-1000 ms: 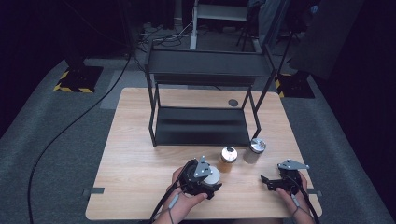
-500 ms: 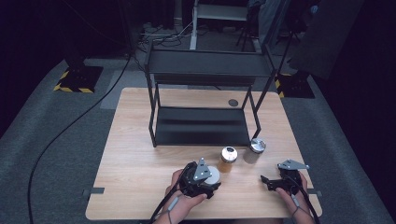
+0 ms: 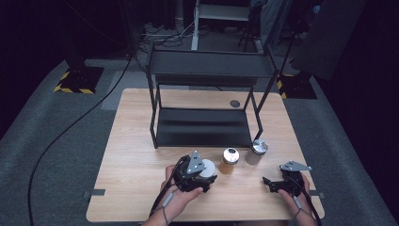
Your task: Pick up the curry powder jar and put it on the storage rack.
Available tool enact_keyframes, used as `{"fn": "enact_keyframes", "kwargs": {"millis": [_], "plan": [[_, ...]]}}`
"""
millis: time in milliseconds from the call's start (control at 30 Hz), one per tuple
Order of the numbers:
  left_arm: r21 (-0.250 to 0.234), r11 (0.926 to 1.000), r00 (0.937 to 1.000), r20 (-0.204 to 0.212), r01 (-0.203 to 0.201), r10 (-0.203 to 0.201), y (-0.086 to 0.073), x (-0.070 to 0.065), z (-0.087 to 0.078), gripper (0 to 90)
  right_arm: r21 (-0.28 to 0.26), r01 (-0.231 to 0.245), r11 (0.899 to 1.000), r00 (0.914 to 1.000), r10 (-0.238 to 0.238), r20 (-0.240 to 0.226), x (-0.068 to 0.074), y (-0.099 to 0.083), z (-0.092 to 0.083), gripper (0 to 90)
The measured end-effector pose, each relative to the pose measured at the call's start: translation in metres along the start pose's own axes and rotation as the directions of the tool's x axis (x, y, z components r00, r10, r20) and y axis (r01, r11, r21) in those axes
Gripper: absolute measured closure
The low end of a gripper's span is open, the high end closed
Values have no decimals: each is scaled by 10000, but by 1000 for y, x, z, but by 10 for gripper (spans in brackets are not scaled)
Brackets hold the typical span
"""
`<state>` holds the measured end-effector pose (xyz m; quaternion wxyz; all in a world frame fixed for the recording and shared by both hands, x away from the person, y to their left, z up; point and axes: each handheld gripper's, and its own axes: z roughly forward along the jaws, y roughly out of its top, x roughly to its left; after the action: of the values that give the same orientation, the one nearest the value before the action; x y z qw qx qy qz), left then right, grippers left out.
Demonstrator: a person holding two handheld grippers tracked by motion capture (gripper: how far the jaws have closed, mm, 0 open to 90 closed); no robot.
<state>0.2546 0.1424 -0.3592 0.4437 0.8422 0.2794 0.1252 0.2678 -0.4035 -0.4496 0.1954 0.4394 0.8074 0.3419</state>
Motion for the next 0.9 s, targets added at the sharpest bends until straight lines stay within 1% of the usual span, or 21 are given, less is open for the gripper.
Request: {"fn": "enact_keyframes", "kwargs": {"millis": [200,367,467,600,767,900], "plan": [[-14,10000,9998,-201,-21,21,7,6,-7,338,2,-7,10000,10000,7,8,0,0,0,30],[-68,9999,9996,-245,103,-104,13,16,-12,338,2,-11,10000,10000,11,12,0,0,0,30],[-71,9999,9992,-373,126,-129,17,22,-15,338,2,-11,10000,10000,11,10,0,0,0,30],[-70,9997,9988,-433,246,-249,22,28,-18,338,3,-8,10000,10000,8,10,0,0,0,30],[16,9999,9985,-539,127,-126,28,36,-21,338,3,-12,10000,10000,12,12,0,0,0,30],[58,9998,9974,-701,175,-170,31,41,-23,338,3,-11,10000,10000,11,12,0,0,0,30]]}}
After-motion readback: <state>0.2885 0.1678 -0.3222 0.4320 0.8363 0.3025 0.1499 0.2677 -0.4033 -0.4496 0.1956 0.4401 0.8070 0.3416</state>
